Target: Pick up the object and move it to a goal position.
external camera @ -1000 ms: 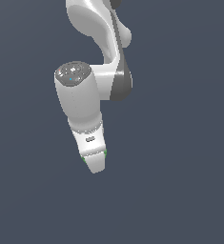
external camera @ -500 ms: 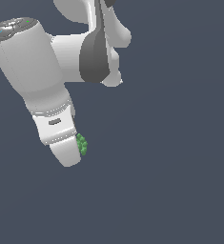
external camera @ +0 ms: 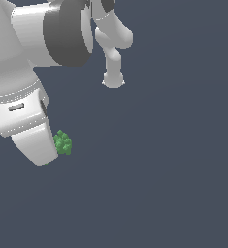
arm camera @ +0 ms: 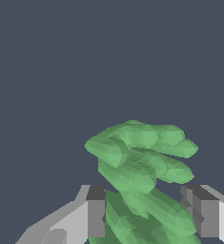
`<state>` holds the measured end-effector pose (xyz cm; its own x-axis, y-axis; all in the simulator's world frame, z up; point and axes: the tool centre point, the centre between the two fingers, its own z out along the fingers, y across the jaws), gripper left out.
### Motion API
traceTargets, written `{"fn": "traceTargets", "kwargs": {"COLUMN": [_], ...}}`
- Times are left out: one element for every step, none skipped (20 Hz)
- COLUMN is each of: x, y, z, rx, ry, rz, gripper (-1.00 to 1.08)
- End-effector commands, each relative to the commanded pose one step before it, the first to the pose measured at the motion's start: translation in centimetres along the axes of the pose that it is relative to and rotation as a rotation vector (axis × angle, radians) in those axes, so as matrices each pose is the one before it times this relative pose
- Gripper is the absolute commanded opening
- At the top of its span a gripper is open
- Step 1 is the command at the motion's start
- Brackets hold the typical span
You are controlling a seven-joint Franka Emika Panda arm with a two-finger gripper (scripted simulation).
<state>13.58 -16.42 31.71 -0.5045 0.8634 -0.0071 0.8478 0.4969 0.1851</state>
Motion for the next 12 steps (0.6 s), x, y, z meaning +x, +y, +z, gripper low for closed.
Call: {"fn": "traceTargets", "kwargs": {"x": [-0.59, -0.182, -0.16, -0.143, -0.119, -0.1, -0.083, -0.067, -0.047, -0.041, -0.02, -0.016], "y": [0.086, 0.025, 0.023, 0.017, 0.019, 0.018, 0.015, 0.012, 0.013, 0.003, 0.005, -0.006], "z": [-0.704, -0.204, -0.177, -0.151, -0.13, -0.11, -0.09, -0.072, -0.056, -0.037, -0.023, -0.005], "rx": [-0.00507, -0.00143, -0.00123, -0.00103, -0.0009, -0.00076, -0.00062, -0.00049, -0.0004, -0.00023, -0.00016, 0.0], "ry": [0.00222, 0.00044, 0.00038, 0.00032, 0.00028, 0.00024, 0.0002, 0.00016, 0.00013, 0.00007, 0.00005, 0.0], "rz": [-0.01478, -0.00386, -0.00335, -0.00281, -0.00246, -0.00209, -0.00171, -0.00137, -0.00112, -0.00065, -0.00046, 0.0], "gripper": [-1.0, -1.0, -1.0, -1.0, -1.0, -1.0, -1.0, -1.0, -1.0, -1.0, -1.0, -1.0]}}
